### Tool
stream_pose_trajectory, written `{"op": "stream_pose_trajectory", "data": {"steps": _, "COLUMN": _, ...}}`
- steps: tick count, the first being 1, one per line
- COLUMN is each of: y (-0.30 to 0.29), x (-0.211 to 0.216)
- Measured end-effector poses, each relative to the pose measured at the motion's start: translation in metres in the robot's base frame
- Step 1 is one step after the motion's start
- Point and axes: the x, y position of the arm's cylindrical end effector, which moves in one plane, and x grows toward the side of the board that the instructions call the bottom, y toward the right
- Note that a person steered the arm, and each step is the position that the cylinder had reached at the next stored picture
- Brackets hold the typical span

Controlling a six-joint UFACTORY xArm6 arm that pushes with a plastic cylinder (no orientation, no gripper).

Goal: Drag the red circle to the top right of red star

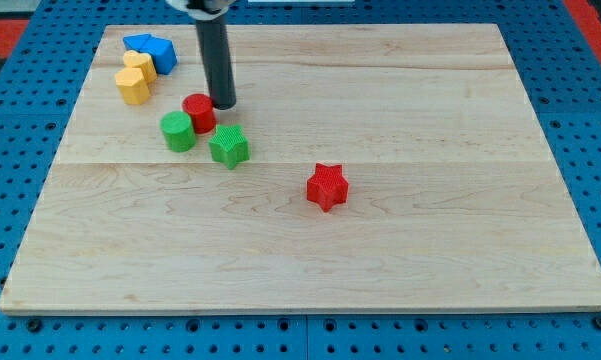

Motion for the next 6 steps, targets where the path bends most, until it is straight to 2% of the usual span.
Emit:
{"op": "stream_pose_trajectory", "data": {"steps": 1, "y": -0.056, "x": -0.018}}
{"op": "stream_pose_trajectory", "data": {"steps": 2, "y": -0.096, "x": 0.007}}
{"op": "stream_pose_trajectory", "data": {"steps": 4, "y": 0.03, "x": 0.023}}
{"op": "stream_pose_trajectory", "data": {"steps": 5, "y": 0.059, "x": 0.031}}
{"op": "stream_pose_trajectory", "data": {"steps": 6, "y": 0.048, "x": 0.043}}
